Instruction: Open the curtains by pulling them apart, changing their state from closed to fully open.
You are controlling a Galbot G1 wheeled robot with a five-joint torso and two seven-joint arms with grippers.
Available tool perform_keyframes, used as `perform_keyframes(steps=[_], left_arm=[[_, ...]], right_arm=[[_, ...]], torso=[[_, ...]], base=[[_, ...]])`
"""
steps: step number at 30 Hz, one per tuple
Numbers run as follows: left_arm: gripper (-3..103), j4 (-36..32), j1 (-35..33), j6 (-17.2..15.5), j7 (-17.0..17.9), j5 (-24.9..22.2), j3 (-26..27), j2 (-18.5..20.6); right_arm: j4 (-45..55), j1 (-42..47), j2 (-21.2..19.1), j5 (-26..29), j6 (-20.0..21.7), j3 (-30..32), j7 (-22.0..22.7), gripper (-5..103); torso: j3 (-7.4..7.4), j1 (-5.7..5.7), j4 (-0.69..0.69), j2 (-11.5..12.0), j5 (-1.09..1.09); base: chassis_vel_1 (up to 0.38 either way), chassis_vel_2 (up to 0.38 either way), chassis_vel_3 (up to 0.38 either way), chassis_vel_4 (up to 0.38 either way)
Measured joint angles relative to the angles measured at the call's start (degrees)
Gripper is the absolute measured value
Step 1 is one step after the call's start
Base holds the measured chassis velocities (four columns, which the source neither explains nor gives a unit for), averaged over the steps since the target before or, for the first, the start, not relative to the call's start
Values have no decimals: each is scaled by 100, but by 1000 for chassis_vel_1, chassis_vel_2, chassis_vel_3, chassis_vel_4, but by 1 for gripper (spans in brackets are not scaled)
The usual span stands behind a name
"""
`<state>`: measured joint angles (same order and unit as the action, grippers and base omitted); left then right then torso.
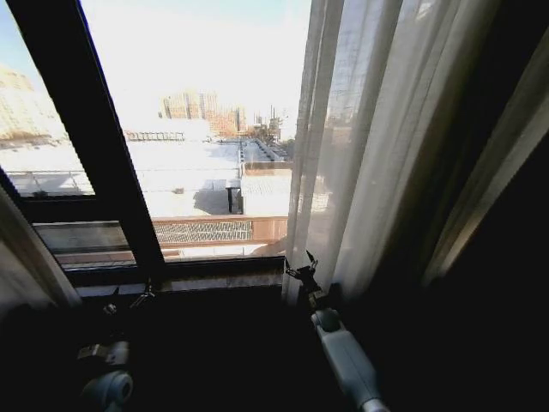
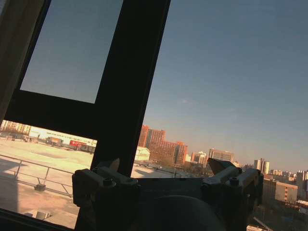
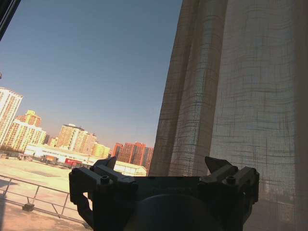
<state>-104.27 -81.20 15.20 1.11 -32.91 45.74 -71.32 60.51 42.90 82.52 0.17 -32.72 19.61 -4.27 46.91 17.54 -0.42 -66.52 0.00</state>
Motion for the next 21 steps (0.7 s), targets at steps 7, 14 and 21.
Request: perform_keyframes(steps=[7, 14, 21], left_arm=[[100, 0, 0, 0, 0, 0, 0, 0], [100, 0, 0, 0, 0, 0, 0, 0], [100, 0, 0, 0, 0, 0, 0, 0]], right_arm=[[-40, -4, 50, 174, -45, 8, -246, 100], [-101, -174, 91, -107, -3, -35, 208, 100], [-371, -373, 200, -700, 124, -98, 566, 100]], torso=[[3, 5, -1, 2, 0], [2, 5, -1, 2, 0], [3, 7, -1, 3, -1]], base=[[0, 0, 0, 0], [-17, 26, 20, -20], [0, 0, 0, 0]])
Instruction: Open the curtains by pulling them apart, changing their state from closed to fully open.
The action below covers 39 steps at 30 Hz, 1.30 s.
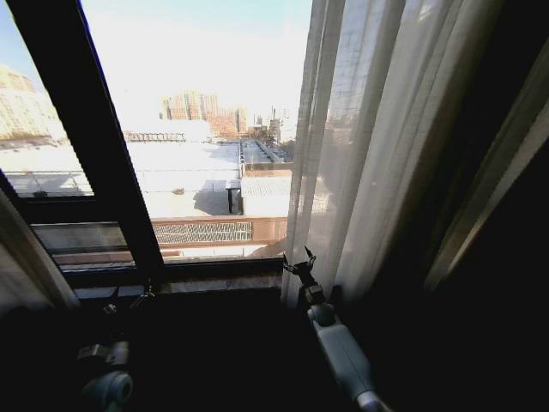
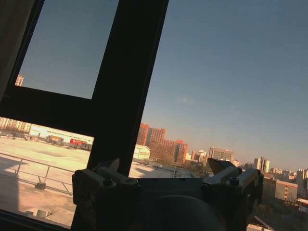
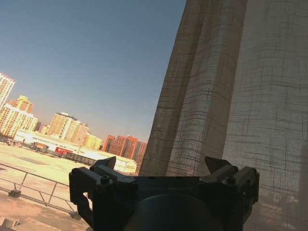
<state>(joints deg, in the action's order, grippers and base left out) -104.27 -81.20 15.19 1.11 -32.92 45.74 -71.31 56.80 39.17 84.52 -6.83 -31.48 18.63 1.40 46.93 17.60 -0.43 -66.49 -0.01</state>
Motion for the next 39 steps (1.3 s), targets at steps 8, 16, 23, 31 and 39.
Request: perform_keyframes(steps=[8, 16, 23, 31, 39], left_arm=[[100, 0, 0, 0, 0, 0, 0, 0], [100, 0, 0, 0, 0, 0, 0, 0], [100, 0, 0, 0, 0, 0, 0, 0], [100, 0, 0, 0, 0, 0, 0, 0], [100, 0, 0, 0, 0, 0, 0, 0]], right_arm=[[-621, -301, 256, -306, 51, -46, 180, 100], [-945, -468, 442, -566, 391, 12, 744, 100], [-886, -389, 410, -804, 796, 12, 1236, 100], [-847, -378, 382, -782, 749, -52, 1144, 100], [-961, -470, 517, -779, 655, -99, 995, 100]], torso=[[0, -1, 1, 0, 0], [0, -2, 0, 0, 0], [0, -1, -1, 0, 0], [-1, -2, 0, -1, 0], [0, -2, 0, -1, 1]], base=[[0, 0, 0, 0], [0, 0, 0, 0], [0, 0, 0, 0], [0, 0, 0, 0], [0, 0, 0, 0]])
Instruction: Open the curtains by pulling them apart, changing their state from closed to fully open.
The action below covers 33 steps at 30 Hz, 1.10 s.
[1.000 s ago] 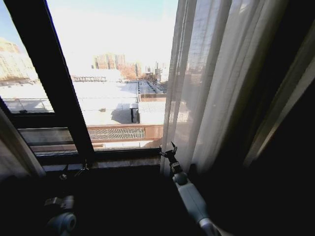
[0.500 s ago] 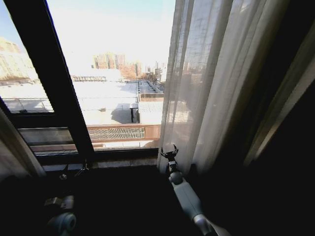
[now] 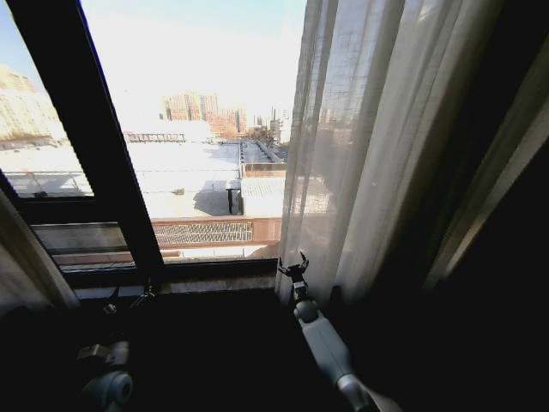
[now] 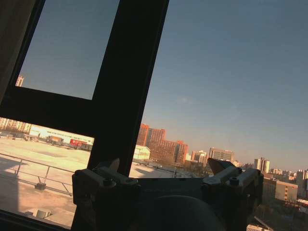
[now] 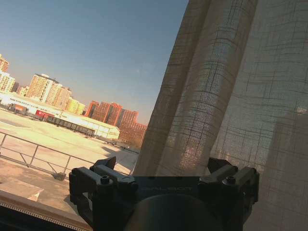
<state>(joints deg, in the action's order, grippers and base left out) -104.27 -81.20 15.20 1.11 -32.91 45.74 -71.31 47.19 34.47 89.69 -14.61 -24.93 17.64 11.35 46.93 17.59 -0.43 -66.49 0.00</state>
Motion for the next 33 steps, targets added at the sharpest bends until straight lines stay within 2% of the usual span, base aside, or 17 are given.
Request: perform_keyframes(steps=[2, 5, 6, 10, 11, 14, 15, 17, 20, 22, 24, 28, 30, 31, 33], left_arm=[[100, 0, 0, 0, 0, 0, 0, 0], [100, 0, 0, 0, 0, 0, 0, 0], [100, 0, 0, 0, 0, 0, 0, 0], [100, 0, 0, 0, 0, 0, 0, 0], [100, 0, 0, 0, 0, 0, 0, 0], [100, 0, 0, 0, 0, 0, 0, 0], [100, 0, 0, 0, 0, 0, 0, 0], [100, 0, 0, 0, 0, 0, 0, 0], [100, 0, 0, 0, 0, 0, 0, 0], [100, 0, 0, 0, 0, 0, 0, 0], [100, 0, 0, 0, 0, 0, 0, 0], [100, 0, 0, 0, 0, 0, 0, 0], [100, 0, 0, 0, 0, 0, 0, 0], [100, 0, 0, 0, 0, 0, 0, 0], [100, 0, 0, 0, 0, 0, 0, 0]], right_arm=[[-54, -30, 48, -3, -60, 0, -86, 102], [-95, -47, 81, -5, -139, 9, -154, 94], [-95, -47, 81, -5, -139, 9, -154, 94], [-92, -44, 73, -4, -188, 15, -175, 72], [-92, -44, 73, -4, -188, 15, -175, 72], [-31, -10, 26, 10, -195, 17, -176, 56], [-31, -10, 26, 10, -195, 17, -176, 56], [13, 13, -9, 33, -195, 18, -175, 45], [36, 27, -27, 47, -195, 19, -173, 39], [56, 34, -34, 76, -196, 20, -172, 29], [60, 35, -34, 85, -199, 20, -175, 29], [78, 39, -8, 319, -343, 21, -436, 8], [78, 39, -5, 351, -370, 22, -484, 8], [78, 39, 4, 510, -478, 31, -669, 1], [65, 37, 14, 629, -545, 59, -849, 0]], torso=[[0, 0, 1, 0, 0], [0, 0, 0, 0, 0], [0, 0, 0, 0, 0], [0, 0, 0, 0, 0], [0, 0, 0, 0, 0], [0, 0, -1, 0, 0], [0, 0, -1, 0, 0], [0, 0, -1, 0, 0], [0, 0, -1, 0, 0], [0, 0, -1, 0, 0], [0, 0, 0, 0, 0], [0, 0, 0, 0, 0], [0, 0, 0, 0, 0], [0, 0, 0, 0, 0], [0, 0, 0, 0, 0]], base=[[0, 0, 0, 0], [0, 0, 0, 0], [0, 0, 0, 0], [0, 0, 0, 0], [0, 0, 0, 0], [0, 0, 0, 0], [0, 0, 0, 0], [0, 0, 0, 0], [0, 0, 0, 0], [0, 0, 0, 0], [0, 0, 0, 0], [0, 0, 0, 0], [0, 0, 0, 0], [0, 0, 0, 0], [0, 0, 0, 0]])
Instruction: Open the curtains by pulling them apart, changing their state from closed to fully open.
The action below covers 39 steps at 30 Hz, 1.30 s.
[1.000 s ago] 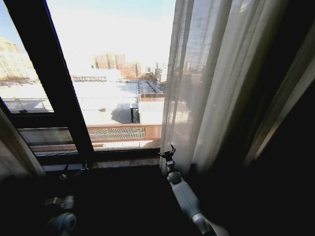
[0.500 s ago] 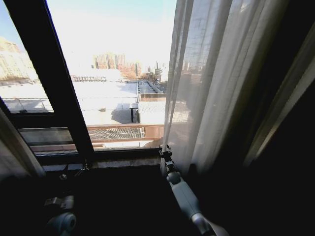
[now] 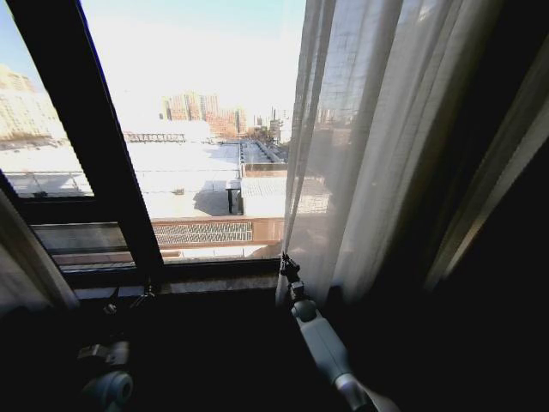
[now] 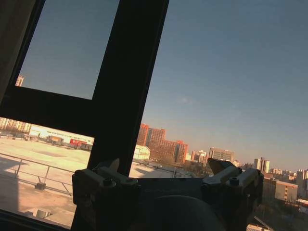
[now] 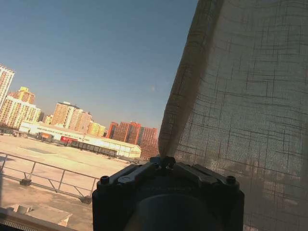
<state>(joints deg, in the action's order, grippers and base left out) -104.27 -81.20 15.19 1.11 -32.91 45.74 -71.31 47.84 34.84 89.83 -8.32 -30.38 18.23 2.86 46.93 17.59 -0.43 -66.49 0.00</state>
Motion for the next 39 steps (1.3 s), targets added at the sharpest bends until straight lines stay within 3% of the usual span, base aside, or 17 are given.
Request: perform_keyframes(steps=[16, 39], left_arm=[[100, 0, 0, 0, 0, 0, 0, 0], [100, 0, 0, 0, 0, 0, 0, 0]], right_arm=[[-100, -71, -57, 104, -17, 61, -89, 0], [143, 79, -358, 464, -160, 118, -126, 0]], torso=[[0, -1, -1, -1, 0], [0, 0, 1, 0, 2]], base=[[-136, -11, 124, 11], [-410, -194, 413, 201]])
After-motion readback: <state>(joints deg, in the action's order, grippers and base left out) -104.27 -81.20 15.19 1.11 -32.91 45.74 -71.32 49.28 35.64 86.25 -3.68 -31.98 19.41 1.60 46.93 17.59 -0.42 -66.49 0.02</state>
